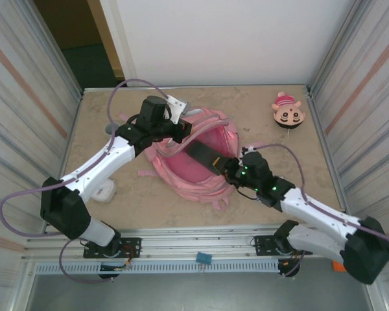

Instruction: Pack the student bag

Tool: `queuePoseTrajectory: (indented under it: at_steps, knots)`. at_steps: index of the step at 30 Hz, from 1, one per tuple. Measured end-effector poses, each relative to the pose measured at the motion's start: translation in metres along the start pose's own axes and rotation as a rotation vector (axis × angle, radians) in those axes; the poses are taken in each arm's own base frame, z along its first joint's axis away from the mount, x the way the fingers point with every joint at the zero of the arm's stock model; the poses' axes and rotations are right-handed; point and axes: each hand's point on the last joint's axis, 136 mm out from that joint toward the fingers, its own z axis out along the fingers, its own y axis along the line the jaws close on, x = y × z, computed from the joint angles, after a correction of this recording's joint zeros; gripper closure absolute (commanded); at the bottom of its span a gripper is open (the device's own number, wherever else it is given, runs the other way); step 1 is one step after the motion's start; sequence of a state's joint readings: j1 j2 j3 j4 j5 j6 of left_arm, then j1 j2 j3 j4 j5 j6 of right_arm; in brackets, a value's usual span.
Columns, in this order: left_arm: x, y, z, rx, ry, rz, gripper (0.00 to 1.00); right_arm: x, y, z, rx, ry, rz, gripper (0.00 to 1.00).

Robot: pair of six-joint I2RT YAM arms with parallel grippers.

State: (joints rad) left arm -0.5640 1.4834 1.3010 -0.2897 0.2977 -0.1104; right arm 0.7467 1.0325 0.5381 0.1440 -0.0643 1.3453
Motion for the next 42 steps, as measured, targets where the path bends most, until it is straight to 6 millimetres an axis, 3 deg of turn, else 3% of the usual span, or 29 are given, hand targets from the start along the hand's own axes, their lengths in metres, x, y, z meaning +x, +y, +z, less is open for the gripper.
queuePoseTrajectory:
  at_steps: [9, 14, 19, 23, 25, 27, 29, 34, 37, 42]
  knots:
    - [-0.014, -0.004, 0.003, 0.03, -0.025, -0.021, 1.0, 0.003, 0.012, 0.083, -0.025, -0.063, 0.112, 0.87]
    - [-0.019, -0.004, 0.001, 0.041, -0.034, -0.03, 1.0, 0.006, 0.02, 0.118, -0.052, -0.08, 0.148, 0.86]
    - [-0.025, 0.0, -0.001, 0.042, -0.052, -0.042, 1.0, 0.014, 0.027, 0.15, -0.076, -0.069, 0.192, 0.76]
    - [-0.026, 0.005, -0.002, 0.035, -0.056, -0.053, 1.0, 0.016, 0.028, 0.165, -0.076, -0.058, 0.229, 0.65]
    - [-0.027, 0.007, -0.003, 0.032, -0.061, -0.054, 1.0, 0.015, 0.029, 0.168, -0.069, -0.044, 0.241, 0.59]
    - [-0.028, 0.009, -0.003, 0.028, -0.064, -0.057, 1.0, 0.016, 0.026, 0.168, -0.048, -0.024, 0.253, 0.43]
    - [-0.027, 0.012, -0.003, 0.025, -0.066, -0.061, 1.0, 0.018, 0.017, 0.168, -0.009, -0.007, 0.262, 0.36]
    - [-0.023, 0.015, -0.003, 0.02, -0.067, -0.069, 0.99, 0.025, -0.005, 0.152, 0.083, 0.05, 0.269, 0.31]
    - [-0.021, 0.015, -0.004, 0.018, -0.066, -0.069, 0.99, 0.029, -0.014, 0.128, 0.125, 0.066, 0.27, 0.29]
    - [-0.014, 0.017, -0.004, 0.014, -0.057, -0.07, 0.99, 0.029, -0.012, 0.086, 0.143, 0.073, 0.241, 0.28]
